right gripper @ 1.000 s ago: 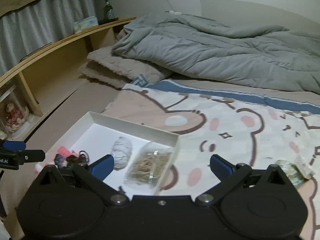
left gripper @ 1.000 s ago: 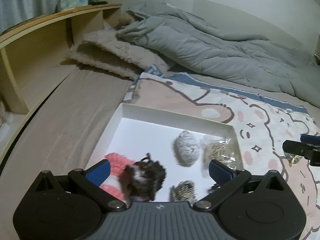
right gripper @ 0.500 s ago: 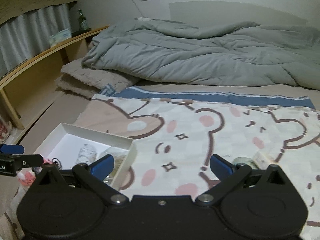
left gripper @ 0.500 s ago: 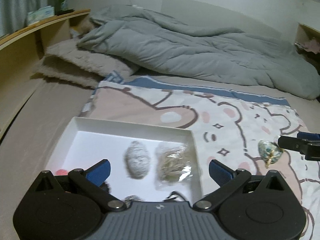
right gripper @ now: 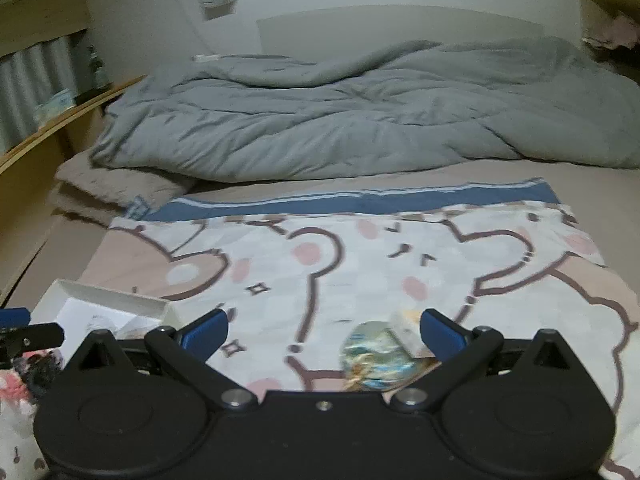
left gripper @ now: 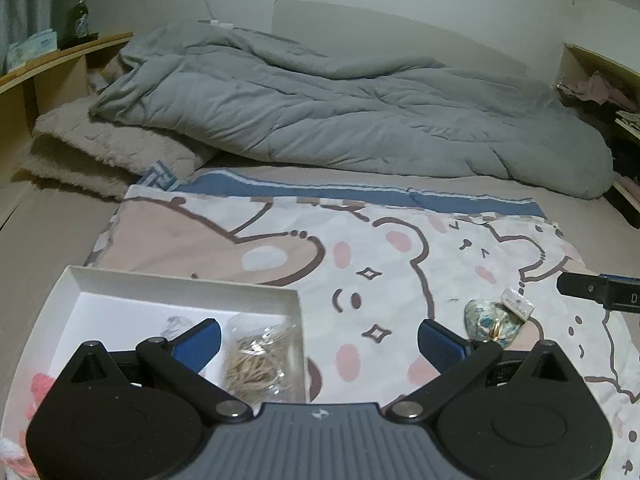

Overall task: Organize objects
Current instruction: 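Lift both tools from the tray toward the floral pouch and tissue pack, then grasp the blue floral pouch with the left tool while the right tool grasps the yellow tissue pack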

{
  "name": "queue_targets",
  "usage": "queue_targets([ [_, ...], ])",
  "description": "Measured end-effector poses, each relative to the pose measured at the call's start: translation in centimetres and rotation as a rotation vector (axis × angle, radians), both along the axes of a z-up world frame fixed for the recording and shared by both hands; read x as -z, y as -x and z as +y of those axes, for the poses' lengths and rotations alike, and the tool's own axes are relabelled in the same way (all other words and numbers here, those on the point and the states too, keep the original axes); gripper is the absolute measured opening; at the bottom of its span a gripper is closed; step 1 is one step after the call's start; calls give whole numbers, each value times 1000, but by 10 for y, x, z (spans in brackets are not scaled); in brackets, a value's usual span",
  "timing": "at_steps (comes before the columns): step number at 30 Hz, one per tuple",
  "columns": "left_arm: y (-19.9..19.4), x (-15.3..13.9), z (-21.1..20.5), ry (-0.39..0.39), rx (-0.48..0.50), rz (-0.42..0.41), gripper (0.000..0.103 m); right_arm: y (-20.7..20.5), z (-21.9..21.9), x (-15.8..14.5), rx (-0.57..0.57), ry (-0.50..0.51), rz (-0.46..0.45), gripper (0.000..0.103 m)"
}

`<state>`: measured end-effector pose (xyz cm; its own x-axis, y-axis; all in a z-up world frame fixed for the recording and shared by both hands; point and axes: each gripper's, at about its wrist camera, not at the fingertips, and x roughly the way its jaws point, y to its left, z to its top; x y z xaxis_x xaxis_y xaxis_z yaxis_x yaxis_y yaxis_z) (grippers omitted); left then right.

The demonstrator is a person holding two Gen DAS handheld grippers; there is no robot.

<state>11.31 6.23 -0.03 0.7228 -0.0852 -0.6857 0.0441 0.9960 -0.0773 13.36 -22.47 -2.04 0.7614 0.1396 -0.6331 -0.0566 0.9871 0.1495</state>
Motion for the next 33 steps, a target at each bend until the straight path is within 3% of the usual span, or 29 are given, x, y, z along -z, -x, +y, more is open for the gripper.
queue_targets([
  [10,-22,13,-38,25,21,-28,103,-19,-44,24,206,-20,55,103],
  [15,-27,21,-61,34,79,-59,103,-32,-61,38,287,-82,81,103],
  [22,-24,36,-99,27,186,-116,103,-48,-76,56,326,-192,134,103],
  [26,-24,48,-119,-21,255,-138,103,-57,-85,68,349,-271,176,103],
  [33,-38,73,-143,-17,484,-122,103,-70,-100,90,426,-430,229,103],
])
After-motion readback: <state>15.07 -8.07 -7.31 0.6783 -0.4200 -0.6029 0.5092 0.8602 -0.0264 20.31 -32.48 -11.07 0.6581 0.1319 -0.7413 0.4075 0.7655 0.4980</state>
